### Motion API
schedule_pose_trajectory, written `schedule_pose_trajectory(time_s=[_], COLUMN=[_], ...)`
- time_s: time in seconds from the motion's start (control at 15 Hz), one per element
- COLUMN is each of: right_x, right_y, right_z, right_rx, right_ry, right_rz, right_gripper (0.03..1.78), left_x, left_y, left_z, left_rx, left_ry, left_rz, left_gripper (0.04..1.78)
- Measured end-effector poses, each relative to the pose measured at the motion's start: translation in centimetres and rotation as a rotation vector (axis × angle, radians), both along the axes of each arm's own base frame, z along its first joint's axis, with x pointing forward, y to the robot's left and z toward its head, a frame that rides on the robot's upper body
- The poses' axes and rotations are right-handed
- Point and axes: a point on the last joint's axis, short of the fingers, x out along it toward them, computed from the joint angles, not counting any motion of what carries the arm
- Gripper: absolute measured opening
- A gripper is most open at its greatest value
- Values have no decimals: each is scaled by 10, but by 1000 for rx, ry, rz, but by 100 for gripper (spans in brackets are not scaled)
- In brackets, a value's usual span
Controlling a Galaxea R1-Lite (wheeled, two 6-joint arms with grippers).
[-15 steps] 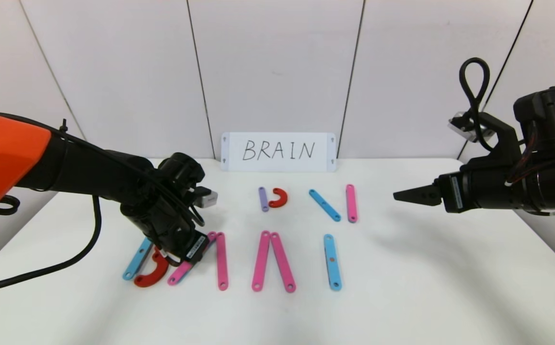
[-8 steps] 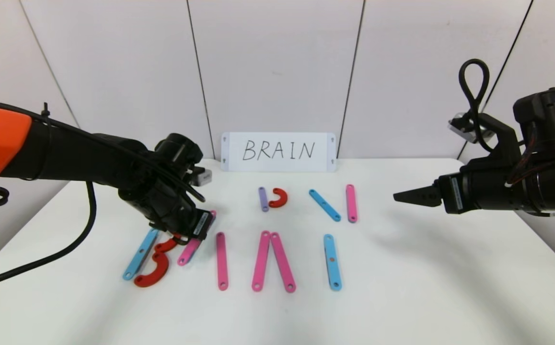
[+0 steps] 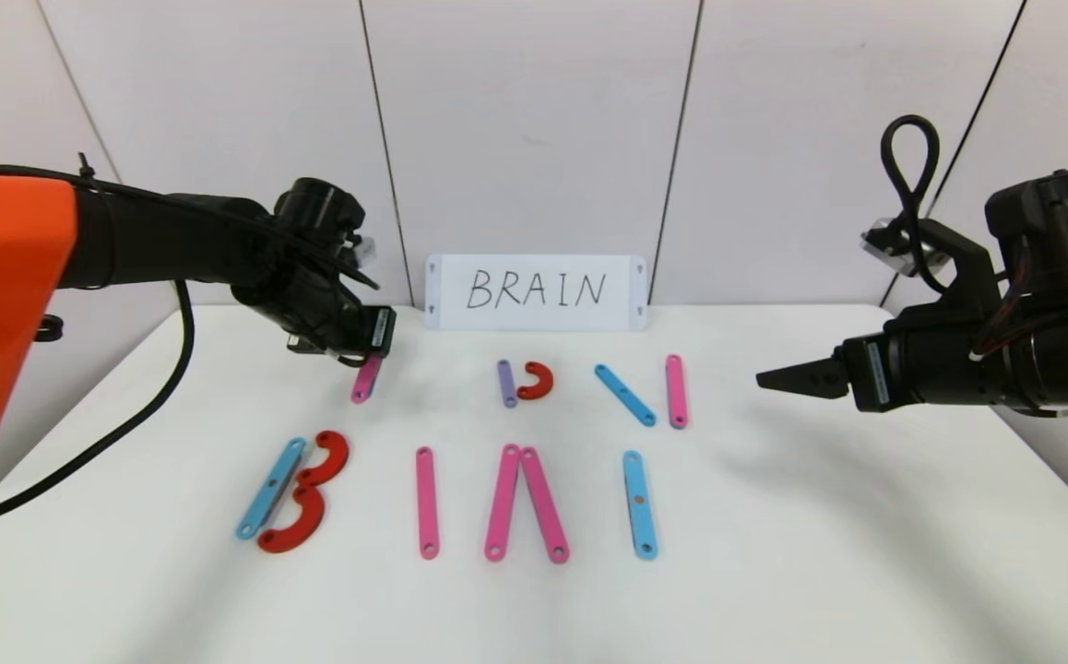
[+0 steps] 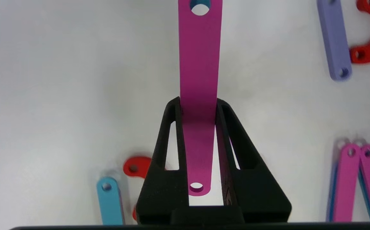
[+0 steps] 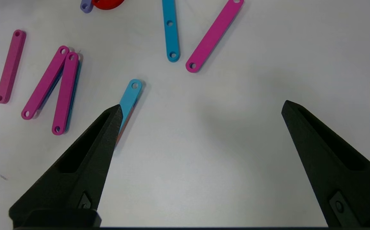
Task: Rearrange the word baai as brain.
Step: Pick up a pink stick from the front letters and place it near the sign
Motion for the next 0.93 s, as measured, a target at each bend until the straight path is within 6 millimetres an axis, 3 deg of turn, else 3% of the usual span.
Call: schedule_pose_trajectory(time_s=[0.33, 0.73, 0.93], right_x=[1, 1, 1], right_y=[0, 0, 0], right_z=[-1, -3, -3], right_rx=[-1, -2, -3], right_ry=[3, 12, 13], right_rz=[0, -2, -3], right_gripper=[174, 174, 174], left_x=[40, 53, 55], left_y=[24, 26, 25], left_z=[-19, -45, -50], left_rx=[30, 54, 60], left_ry=[-1, 42, 52], left_rz=[51, 40, 30], left_gripper=[31, 31, 42])
